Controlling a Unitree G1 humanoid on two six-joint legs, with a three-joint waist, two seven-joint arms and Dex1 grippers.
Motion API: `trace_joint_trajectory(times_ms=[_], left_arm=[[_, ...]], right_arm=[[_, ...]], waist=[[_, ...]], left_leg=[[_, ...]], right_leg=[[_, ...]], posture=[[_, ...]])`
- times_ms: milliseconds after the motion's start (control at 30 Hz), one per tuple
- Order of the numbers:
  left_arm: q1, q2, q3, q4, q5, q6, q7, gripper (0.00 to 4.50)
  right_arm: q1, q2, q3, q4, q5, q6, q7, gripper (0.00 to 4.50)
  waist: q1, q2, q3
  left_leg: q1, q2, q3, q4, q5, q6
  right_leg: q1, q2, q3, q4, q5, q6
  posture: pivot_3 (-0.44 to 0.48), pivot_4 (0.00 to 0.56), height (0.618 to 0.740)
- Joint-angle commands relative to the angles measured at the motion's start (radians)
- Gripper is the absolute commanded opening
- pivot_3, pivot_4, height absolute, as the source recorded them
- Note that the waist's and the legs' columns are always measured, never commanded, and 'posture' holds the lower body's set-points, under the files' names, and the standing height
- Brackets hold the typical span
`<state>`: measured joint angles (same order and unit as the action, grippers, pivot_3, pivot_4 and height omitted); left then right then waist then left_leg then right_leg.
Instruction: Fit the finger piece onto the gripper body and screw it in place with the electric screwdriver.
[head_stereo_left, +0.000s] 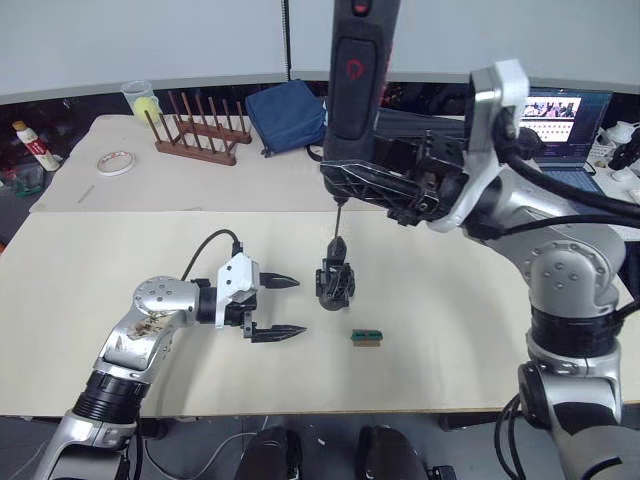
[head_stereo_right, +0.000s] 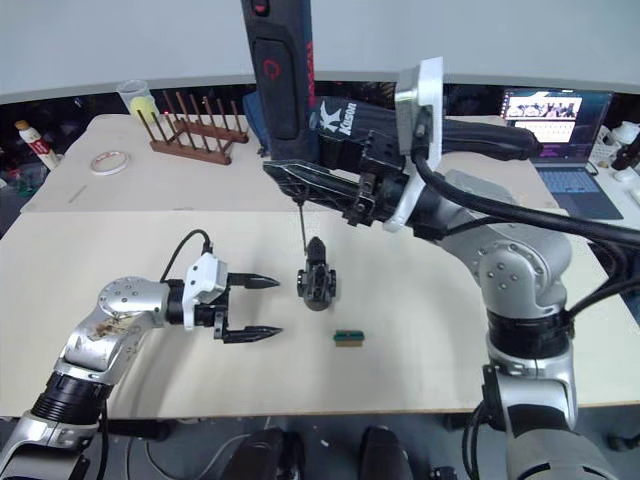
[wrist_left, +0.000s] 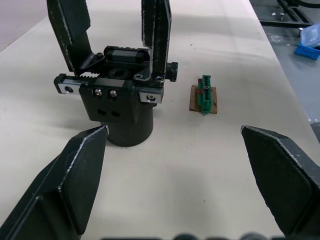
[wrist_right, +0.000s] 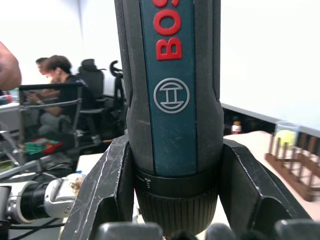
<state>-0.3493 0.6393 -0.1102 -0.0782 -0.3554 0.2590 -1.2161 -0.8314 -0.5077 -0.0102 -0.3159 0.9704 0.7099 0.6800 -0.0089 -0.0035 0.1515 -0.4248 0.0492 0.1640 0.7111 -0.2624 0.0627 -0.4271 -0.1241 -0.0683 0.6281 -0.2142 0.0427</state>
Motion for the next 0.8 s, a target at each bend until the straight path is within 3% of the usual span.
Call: trace_joint_trajectory(times_ms=[33,800], left_arm=[[-0.03,-0.01,-0.005,0.021,0.009,-0.032,-0.001,4.5],[-0.198,-0.111,-0.082,0.306,0.104,-0.174,-0.05,4.5]], right_arm=[[-0.026,0.023,0.0,0.018,-0.042,-0.042,0.039,1.95],[0.06,0.112,0.057,0.069,-0.262,-0.114,0.158,1.95]], waist=[[0.0,0.0,0.0],[-0.003,0.0,0.0]], left_leg=[[0.0,0.0,0.0,0.0,0.0,0.0],[-0.001,0.0,0.001,0.0,0.0,-0.001]], right_leg=[[0.0,0.0,0.0,0.0,0.0,0.0],[-0.001,0.0,0.0,0.0,0.0,0.0]], posture=[[0.0,0.15,0.74],[0.0,0.15,0.74]])
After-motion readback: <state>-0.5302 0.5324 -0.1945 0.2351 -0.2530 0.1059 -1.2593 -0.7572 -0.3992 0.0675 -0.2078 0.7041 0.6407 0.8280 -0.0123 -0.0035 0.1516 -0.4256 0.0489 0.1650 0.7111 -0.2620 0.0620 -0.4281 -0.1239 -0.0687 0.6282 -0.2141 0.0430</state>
